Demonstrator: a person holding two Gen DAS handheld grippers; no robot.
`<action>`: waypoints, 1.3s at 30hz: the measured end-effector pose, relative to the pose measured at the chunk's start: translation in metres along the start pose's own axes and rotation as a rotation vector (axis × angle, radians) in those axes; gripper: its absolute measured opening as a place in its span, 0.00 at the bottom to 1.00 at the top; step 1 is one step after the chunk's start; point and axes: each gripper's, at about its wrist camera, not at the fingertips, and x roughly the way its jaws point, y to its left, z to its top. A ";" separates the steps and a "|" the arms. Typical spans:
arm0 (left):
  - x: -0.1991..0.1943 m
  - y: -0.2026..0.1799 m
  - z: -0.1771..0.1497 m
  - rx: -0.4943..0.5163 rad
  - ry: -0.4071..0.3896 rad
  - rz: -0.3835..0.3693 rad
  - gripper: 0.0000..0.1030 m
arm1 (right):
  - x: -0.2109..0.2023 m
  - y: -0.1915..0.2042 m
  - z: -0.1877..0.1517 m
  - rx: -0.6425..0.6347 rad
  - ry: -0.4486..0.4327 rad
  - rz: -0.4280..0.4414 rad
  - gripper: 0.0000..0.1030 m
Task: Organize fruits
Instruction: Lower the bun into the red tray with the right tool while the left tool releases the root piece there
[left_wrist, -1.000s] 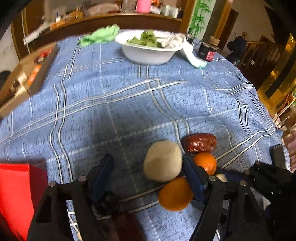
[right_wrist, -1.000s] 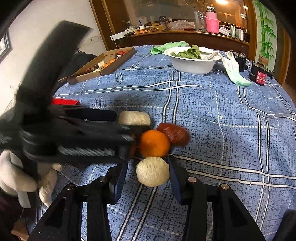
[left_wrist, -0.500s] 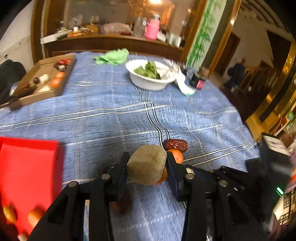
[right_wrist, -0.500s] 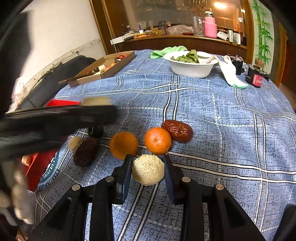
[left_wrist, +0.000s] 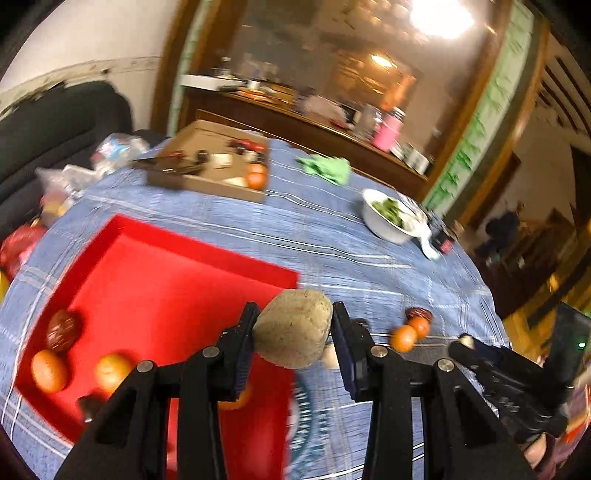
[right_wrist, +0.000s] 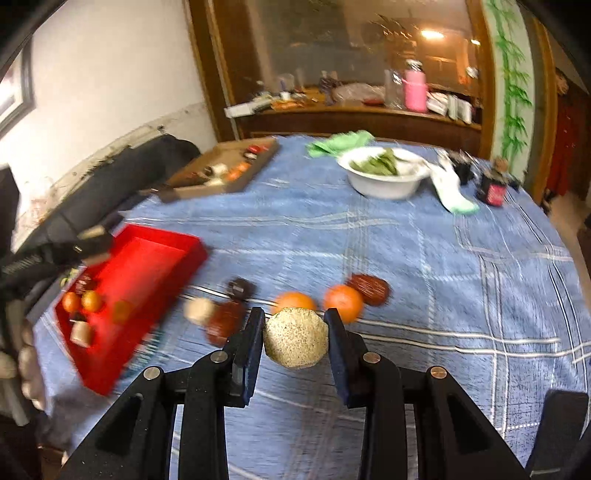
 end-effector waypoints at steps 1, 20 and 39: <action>-0.003 0.006 -0.001 -0.011 -0.006 0.005 0.37 | -0.002 0.008 0.004 -0.009 -0.004 0.013 0.35; 0.003 0.095 -0.008 -0.154 0.013 0.110 0.37 | 0.071 0.144 0.031 -0.104 0.112 0.273 0.35; -0.003 0.096 0.005 -0.193 -0.008 0.080 0.59 | 0.112 0.174 0.029 -0.154 0.135 0.251 0.50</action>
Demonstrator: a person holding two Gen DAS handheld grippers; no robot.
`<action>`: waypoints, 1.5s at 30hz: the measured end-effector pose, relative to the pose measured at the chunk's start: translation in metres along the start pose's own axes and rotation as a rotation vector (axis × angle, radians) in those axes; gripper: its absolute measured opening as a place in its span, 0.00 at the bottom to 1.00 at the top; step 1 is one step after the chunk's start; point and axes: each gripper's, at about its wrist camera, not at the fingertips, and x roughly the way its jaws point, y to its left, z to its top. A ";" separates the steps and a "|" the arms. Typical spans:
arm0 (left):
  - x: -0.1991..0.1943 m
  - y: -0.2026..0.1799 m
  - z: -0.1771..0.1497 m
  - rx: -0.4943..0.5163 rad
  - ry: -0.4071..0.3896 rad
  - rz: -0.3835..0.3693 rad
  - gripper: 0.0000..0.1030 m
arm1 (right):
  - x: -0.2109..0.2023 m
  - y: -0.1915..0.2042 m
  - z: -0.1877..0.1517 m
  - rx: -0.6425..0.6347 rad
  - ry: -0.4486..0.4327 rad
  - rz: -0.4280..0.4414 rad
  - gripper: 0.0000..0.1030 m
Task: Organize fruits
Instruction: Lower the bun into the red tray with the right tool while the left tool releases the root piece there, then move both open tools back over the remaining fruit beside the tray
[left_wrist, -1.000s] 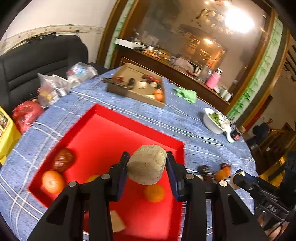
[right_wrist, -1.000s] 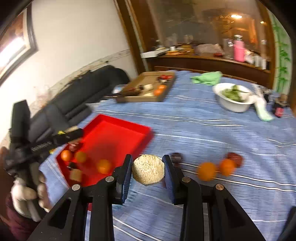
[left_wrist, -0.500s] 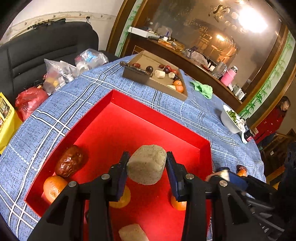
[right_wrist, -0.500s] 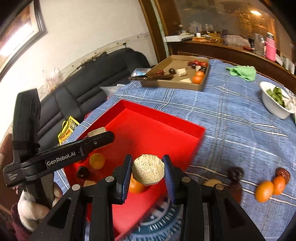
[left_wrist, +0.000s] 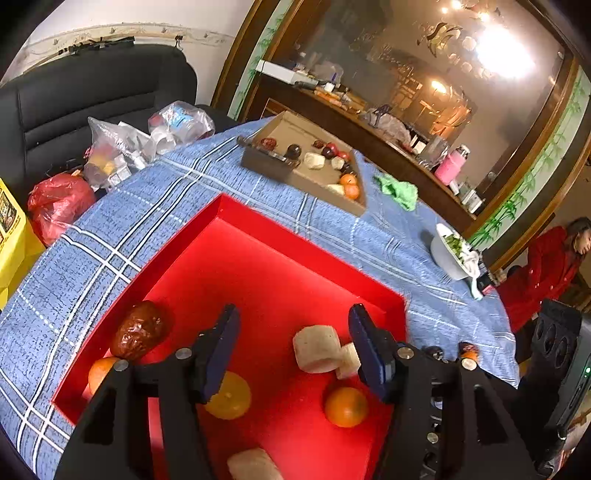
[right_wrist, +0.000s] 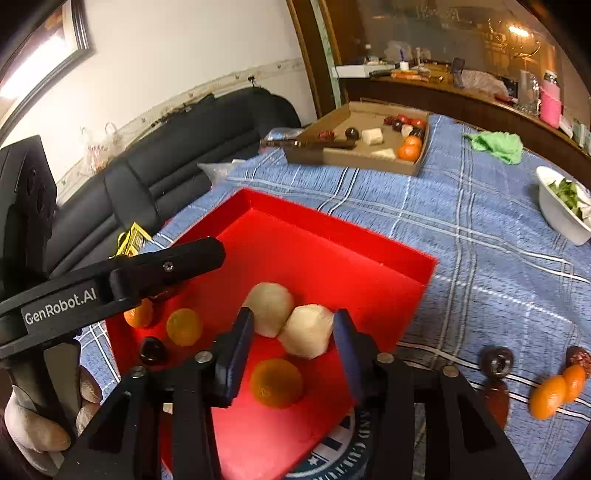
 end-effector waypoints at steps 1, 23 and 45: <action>-0.004 -0.003 0.000 0.003 -0.009 -0.004 0.60 | -0.005 -0.001 0.000 0.004 -0.010 -0.002 0.51; -0.070 -0.084 -0.028 0.139 -0.106 -0.093 0.78 | -0.166 -0.134 -0.097 0.297 -0.171 -0.262 0.62; -0.017 -0.129 -0.061 0.303 0.038 -0.135 0.60 | -0.095 -0.155 -0.068 0.303 -0.058 -0.223 0.62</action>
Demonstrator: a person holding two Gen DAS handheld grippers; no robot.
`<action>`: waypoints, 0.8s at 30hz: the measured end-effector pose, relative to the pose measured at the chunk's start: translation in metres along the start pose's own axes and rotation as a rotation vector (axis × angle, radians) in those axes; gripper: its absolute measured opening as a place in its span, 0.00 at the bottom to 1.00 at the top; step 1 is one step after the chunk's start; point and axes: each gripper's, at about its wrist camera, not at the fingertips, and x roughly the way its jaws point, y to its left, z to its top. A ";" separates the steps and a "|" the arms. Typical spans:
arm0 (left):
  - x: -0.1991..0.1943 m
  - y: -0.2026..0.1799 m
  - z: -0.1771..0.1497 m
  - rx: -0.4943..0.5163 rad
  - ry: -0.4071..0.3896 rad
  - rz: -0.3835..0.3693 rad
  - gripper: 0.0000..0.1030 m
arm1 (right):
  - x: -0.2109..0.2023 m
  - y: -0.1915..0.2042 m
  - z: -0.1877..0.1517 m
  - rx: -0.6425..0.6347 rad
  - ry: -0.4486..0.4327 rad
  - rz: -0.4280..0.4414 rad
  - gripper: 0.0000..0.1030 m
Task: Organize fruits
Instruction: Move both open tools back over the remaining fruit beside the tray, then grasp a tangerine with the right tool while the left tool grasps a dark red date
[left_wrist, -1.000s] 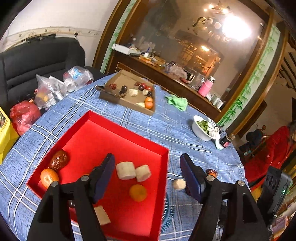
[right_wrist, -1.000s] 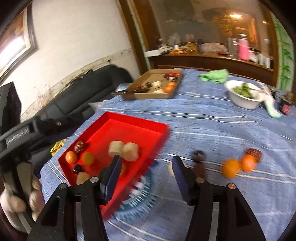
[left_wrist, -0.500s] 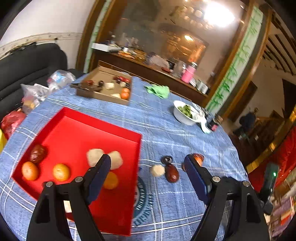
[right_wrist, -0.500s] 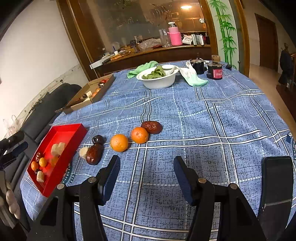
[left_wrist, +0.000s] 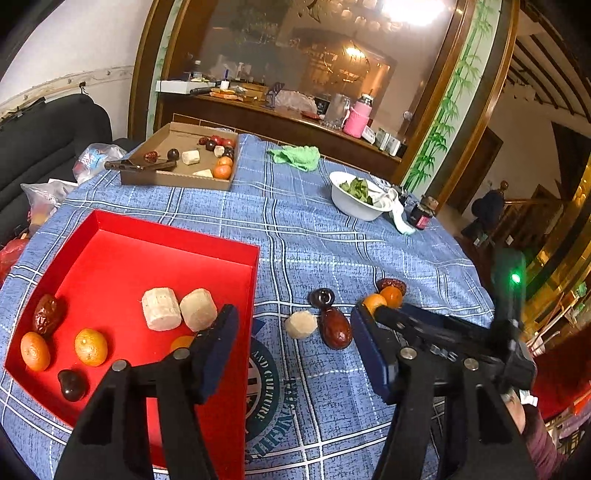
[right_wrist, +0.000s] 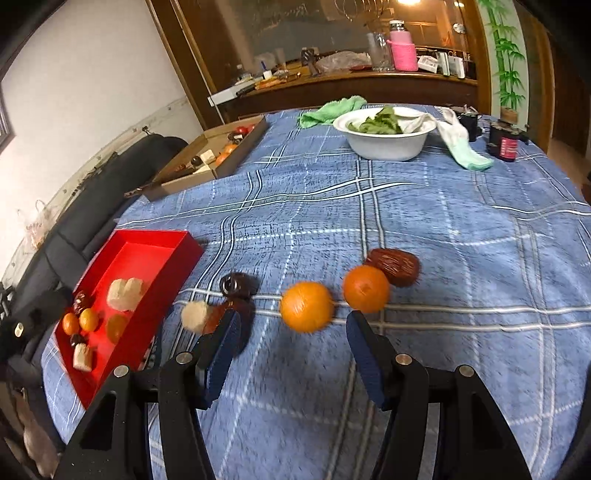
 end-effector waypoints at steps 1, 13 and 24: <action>0.002 0.000 -0.001 0.006 0.007 -0.002 0.60 | 0.005 0.001 0.002 0.000 0.005 -0.011 0.62; 0.028 -0.020 -0.011 0.084 0.076 -0.024 0.60 | 0.041 0.002 0.007 -0.003 0.050 -0.093 0.37; 0.058 -0.053 -0.014 0.178 0.142 -0.050 0.43 | -0.003 -0.029 -0.011 0.086 -0.035 -0.011 0.37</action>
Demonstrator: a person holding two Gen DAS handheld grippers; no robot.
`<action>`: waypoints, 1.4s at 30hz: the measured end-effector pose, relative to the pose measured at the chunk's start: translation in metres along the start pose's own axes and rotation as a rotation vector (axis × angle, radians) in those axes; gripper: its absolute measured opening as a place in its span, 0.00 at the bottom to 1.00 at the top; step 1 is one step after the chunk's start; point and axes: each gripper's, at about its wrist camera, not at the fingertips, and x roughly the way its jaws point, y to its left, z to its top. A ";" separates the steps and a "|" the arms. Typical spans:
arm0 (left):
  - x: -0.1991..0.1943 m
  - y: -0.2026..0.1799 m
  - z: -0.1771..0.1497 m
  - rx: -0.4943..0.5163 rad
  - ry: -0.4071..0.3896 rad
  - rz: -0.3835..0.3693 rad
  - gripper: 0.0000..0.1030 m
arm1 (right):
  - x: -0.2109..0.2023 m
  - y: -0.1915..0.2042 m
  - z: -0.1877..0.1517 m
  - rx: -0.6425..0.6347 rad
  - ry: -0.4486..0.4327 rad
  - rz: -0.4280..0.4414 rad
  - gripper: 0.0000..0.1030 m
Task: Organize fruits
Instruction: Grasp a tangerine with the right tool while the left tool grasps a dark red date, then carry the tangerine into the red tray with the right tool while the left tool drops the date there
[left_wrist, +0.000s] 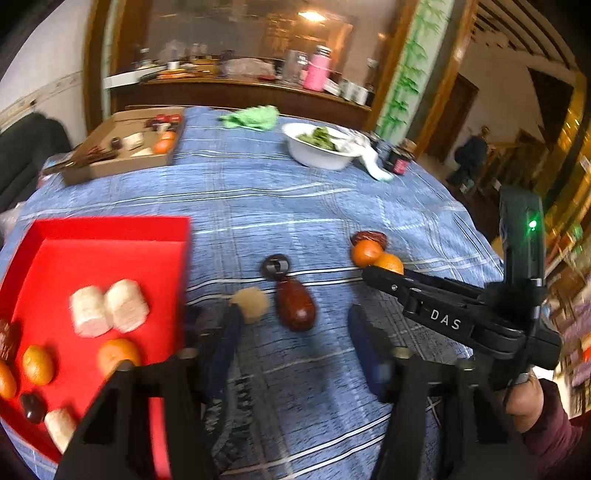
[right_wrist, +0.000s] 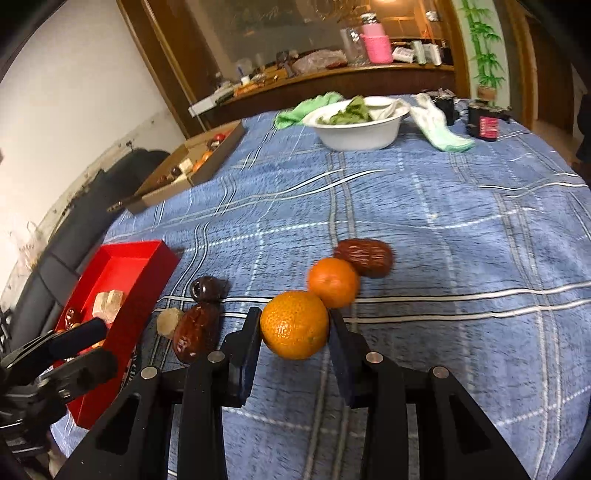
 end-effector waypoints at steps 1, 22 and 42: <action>0.007 -0.006 0.002 0.022 0.017 -0.004 0.36 | -0.002 -0.003 -0.001 0.007 -0.007 0.002 0.37; 0.055 -0.014 0.015 0.063 0.087 0.103 0.30 | -0.008 -0.015 0.001 0.040 -0.028 0.048 0.37; -0.087 0.113 -0.013 -0.267 -0.159 0.244 0.31 | -0.029 0.074 -0.003 -0.112 -0.037 0.161 0.37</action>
